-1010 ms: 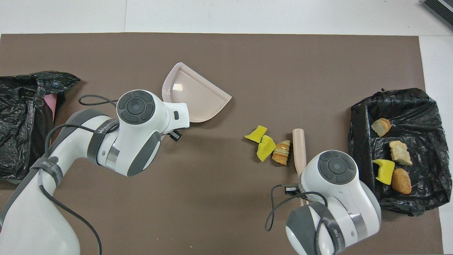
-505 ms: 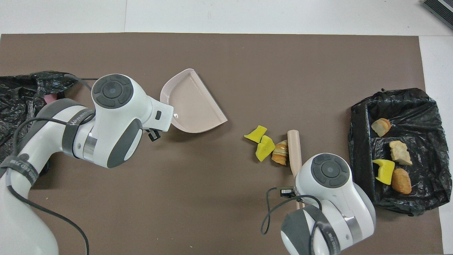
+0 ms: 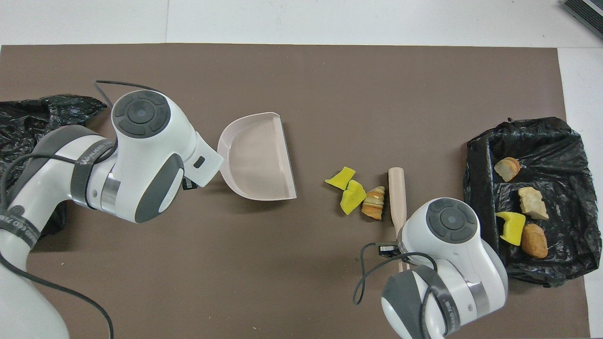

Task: Sweep and dump trash in bin
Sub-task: 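Sweep the sponges and chunk into the dustpan with the right gripper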

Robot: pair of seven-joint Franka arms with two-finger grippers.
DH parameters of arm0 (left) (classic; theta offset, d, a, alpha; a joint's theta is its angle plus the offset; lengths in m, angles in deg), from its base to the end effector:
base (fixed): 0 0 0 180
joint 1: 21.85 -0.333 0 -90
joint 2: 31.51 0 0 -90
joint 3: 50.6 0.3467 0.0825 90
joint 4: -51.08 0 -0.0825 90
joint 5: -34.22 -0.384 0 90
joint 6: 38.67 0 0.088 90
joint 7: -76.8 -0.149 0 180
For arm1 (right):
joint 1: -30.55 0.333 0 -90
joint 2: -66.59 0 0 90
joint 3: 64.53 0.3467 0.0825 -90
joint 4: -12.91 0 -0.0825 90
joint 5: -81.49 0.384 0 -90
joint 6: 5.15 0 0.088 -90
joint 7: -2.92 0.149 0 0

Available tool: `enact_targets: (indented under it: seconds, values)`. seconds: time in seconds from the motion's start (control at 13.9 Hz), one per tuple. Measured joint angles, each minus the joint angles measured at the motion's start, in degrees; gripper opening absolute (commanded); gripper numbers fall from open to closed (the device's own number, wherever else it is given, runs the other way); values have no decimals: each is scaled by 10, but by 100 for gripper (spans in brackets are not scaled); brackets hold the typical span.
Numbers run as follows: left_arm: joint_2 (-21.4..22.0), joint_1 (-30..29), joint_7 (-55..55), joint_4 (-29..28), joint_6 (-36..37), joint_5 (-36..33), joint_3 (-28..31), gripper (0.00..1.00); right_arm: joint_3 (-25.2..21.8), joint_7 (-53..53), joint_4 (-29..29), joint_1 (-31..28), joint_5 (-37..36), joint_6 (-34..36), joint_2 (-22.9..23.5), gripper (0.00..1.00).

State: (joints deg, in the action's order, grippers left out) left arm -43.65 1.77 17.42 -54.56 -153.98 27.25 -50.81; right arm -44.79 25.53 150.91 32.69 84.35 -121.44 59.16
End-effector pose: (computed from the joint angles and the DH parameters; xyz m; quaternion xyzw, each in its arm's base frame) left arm 0.5661 -0.2370 0.3966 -0.7282 0.6829 0.0370 0.0449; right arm 0.3986 0.1638 0.3309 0.9915 -0.0243 -0.1179 0.0490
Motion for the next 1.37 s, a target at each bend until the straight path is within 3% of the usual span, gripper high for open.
enact_targets:
  seconds: [0.58, 0.94, 1.23, 1.37]
  values:
    - [5, 103, 118, -54, -36, -71, -2, 0, 1, -11, -6, 59, 122, -84, 51, 0]
    - [43, 115, 124, -121, -90, -76, -3, 0, 2, -31, -76, 113, 253, -77, 76, 0]
    - [47, 117, 128, -132, -102, -75, -1, 0, -4, -34, -153, 101, 261, 43, 76, 0]
    - [47, 103, 128, -132, -106, -74, 2, 0, -8, -31, -176, 87, 212, 127, 49, 0]
